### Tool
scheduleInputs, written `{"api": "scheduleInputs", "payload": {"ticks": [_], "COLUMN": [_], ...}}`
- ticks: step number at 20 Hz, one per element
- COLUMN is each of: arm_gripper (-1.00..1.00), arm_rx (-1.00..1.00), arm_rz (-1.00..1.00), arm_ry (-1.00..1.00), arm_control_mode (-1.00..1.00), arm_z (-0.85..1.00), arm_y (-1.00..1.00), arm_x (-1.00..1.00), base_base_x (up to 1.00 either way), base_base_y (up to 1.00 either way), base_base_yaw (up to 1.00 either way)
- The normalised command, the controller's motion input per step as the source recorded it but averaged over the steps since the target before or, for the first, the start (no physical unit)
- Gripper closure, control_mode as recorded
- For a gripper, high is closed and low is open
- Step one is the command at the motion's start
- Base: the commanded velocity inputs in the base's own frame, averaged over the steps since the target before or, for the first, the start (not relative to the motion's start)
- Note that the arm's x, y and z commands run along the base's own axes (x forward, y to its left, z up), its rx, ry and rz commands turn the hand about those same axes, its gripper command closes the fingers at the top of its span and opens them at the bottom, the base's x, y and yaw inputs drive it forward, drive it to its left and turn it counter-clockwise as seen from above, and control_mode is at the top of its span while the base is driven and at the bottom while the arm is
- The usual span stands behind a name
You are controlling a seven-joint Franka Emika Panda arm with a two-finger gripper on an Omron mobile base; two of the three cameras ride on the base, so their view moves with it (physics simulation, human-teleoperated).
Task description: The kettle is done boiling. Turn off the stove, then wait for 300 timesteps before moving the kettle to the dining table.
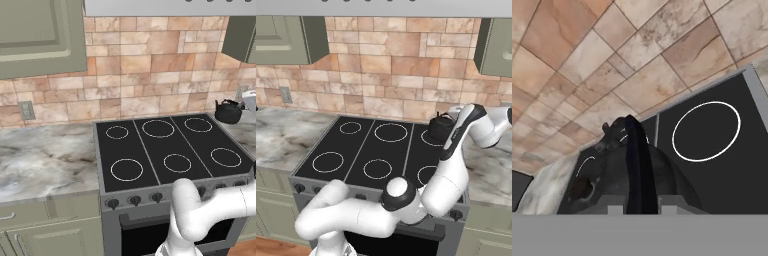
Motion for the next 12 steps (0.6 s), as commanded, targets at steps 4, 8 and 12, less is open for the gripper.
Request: {"api": "scheduleInputs", "payload": {"ticks": [4, 8, 12], "arm_gripper": [1.00, 1.00, 1.00], "arm_rx": [0.00, 0.00, 0.00], "arm_rz": [-0.07, -0.07, -0.06], "arm_ry": [0.00, 0.00, 0.00], "arm_control_mode": [-1.00, -1.00, -1.00], "arm_z": [0.19, 0.17, 0.15], "arm_y": [0.00, 0.00, 0.02], "arm_x": [-0.54, -0.52, -0.49], "base_base_x": [0.00, 0.00, 0.00], "base_base_y": [0.00, 0.00, 0.00], "base_base_yaw": [0.00, 0.00, 0.00]}}
